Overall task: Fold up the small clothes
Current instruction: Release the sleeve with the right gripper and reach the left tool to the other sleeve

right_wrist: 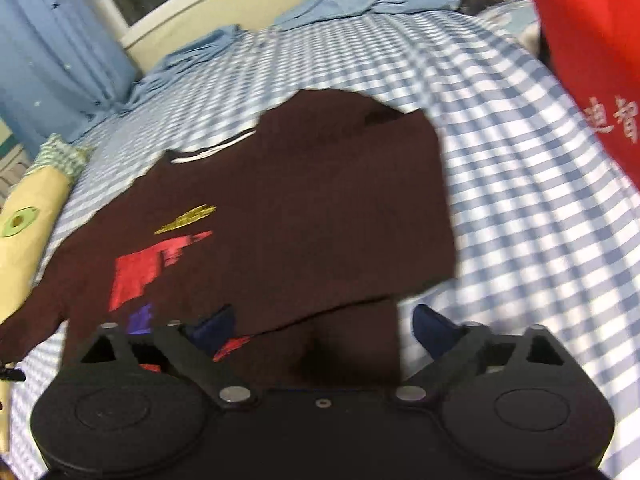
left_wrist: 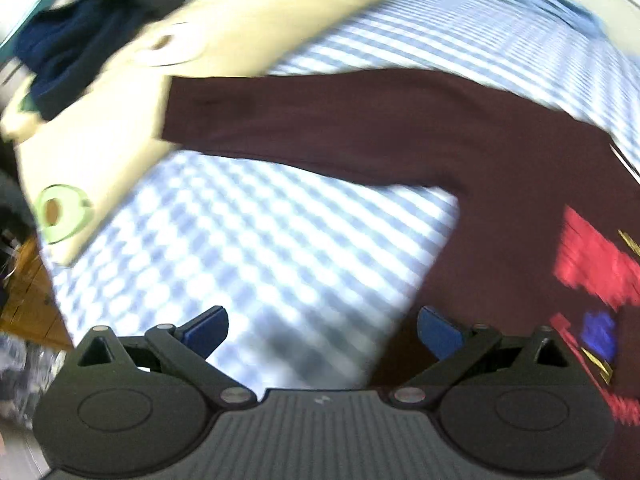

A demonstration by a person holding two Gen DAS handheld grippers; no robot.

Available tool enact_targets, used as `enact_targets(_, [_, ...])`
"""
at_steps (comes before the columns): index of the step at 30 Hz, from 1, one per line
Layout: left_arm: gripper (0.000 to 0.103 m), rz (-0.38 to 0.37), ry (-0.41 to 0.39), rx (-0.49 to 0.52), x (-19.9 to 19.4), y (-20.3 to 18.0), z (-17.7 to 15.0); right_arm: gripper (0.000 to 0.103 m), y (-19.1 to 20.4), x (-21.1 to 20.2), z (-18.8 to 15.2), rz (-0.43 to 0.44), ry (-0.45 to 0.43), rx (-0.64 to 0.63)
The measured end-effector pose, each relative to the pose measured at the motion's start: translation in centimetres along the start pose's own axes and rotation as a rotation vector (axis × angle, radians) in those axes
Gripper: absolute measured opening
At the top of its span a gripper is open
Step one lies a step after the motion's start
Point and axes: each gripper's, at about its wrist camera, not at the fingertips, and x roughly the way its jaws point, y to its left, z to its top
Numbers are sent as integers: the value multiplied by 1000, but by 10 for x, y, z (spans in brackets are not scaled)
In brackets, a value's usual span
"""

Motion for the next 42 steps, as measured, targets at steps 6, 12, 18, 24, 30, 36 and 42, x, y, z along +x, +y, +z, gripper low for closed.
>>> enact_targets(6, [102,61,-73,-80,25,100,49,102,69,-3,-33,44,11,-7])
enact_targets(12, [102,-29,-83,-148,63,174,97,102,132,3,-67,27,52,-34])
enact_targets(18, [102,-55,-69,-281,115,209,125,102,181,6,-98,-1,97,-56])
enact_targets(24, [95,6,-129,-229,144,213,142,102,208,8,-117,-31,147,-79])
enact_targets(30, [84,18,-118,-101,172,197,157,102,215,8,-118,-51,153,-97])
enact_targets(36, [79,36,-120,-74,190,192,178,102,219,7,-112,-68,138,-114])
enact_targets(42, [26,35,-143,-14,177,189,173,102,220,13,-113,-86,157,-83])
